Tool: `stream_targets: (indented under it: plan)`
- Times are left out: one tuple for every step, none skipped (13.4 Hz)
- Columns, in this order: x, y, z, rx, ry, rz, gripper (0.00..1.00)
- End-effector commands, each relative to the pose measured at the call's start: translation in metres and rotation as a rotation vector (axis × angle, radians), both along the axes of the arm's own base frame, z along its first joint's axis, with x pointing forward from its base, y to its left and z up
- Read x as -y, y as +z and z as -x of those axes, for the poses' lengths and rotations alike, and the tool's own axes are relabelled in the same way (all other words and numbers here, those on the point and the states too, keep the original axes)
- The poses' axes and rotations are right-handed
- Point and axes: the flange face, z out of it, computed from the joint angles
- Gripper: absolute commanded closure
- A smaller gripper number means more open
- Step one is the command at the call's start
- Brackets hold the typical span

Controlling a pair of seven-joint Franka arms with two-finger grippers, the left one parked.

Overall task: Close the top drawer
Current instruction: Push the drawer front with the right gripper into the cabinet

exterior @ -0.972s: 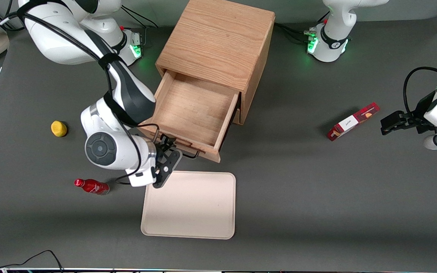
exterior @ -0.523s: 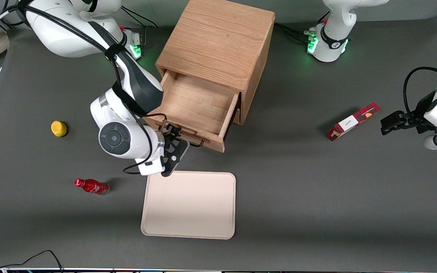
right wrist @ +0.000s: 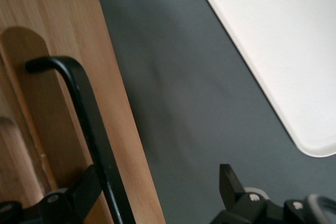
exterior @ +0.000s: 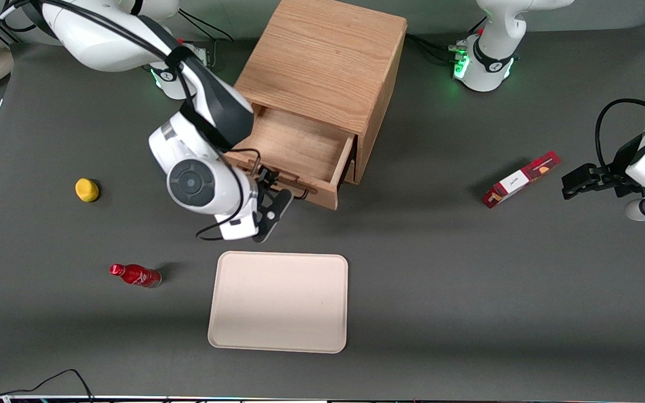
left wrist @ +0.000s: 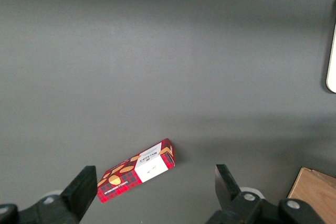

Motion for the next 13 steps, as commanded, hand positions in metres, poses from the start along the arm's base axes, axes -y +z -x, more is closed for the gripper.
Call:
stream_targets:
  plan:
    - [-0.013,0.005,0.026,-0.001,-0.024,0.039,0.0]
    - [-0.015,0.007,0.03,0.0,-0.023,0.042,0.0]
    - [-0.019,0.004,0.037,-0.009,-0.011,0.045,0.0]
    - [-0.021,0.004,0.042,-0.01,-0.006,0.05,0.0]
    - [-0.026,0.006,0.049,-0.012,-0.014,0.057,0.0]
    - [-0.028,0.006,0.054,-0.019,-0.021,0.062,0.0]
    - [-0.03,0.004,0.06,-0.024,-0.02,0.069,0.0]
    - [-0.031,0.004,0.062,-0.024,-0.026,0.075,0.0]
    - [-0.031,0.005,0.064,-0.027,-0.024,0.079,0.0]
    - [-0.03,0.004,0.069,-0.029,-0.022,0.088,0.0]
    - [-0.031,0.004,0.076,-0.031,-0.014,0.094,0.0]
    - [-0.032,0.006,0.082,-0.029,-0.009,0.101,0.0]
    - [-0.036,0.005,0.093,-0.033,0.009,0.108,0.0]
